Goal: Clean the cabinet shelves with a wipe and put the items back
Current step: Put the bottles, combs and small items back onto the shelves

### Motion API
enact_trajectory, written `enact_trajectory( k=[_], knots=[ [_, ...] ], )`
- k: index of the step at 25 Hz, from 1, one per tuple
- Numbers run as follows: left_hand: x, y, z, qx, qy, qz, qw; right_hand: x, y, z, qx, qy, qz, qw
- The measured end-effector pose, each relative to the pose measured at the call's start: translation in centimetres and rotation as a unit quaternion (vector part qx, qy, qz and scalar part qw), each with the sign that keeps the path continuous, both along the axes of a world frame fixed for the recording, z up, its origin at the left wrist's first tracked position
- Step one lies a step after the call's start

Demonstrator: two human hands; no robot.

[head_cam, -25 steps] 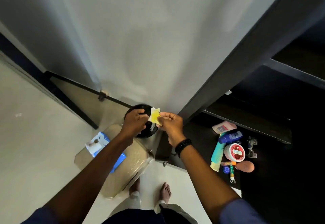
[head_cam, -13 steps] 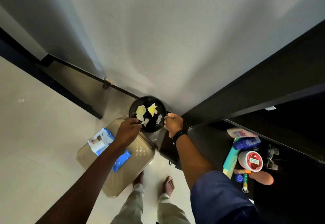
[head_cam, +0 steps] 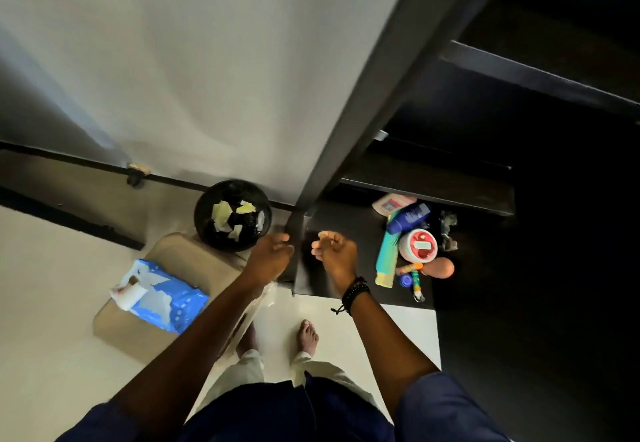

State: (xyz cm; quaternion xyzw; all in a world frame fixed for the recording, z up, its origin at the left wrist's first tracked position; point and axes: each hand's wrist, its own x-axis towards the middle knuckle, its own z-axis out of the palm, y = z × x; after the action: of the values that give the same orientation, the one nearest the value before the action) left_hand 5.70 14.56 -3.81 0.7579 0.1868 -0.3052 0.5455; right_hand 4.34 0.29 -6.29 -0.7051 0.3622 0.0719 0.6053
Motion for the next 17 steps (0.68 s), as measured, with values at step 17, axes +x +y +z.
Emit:
enact_trajectory(
  k=[17],
  knots=[
    [5.9, -23.1, 1.9, 0.196, -0.299, -0.410, 0.839, 3.5, -21.9, 0.7, -0.451, 0.083, 0.295, 0.838]
  ],
)
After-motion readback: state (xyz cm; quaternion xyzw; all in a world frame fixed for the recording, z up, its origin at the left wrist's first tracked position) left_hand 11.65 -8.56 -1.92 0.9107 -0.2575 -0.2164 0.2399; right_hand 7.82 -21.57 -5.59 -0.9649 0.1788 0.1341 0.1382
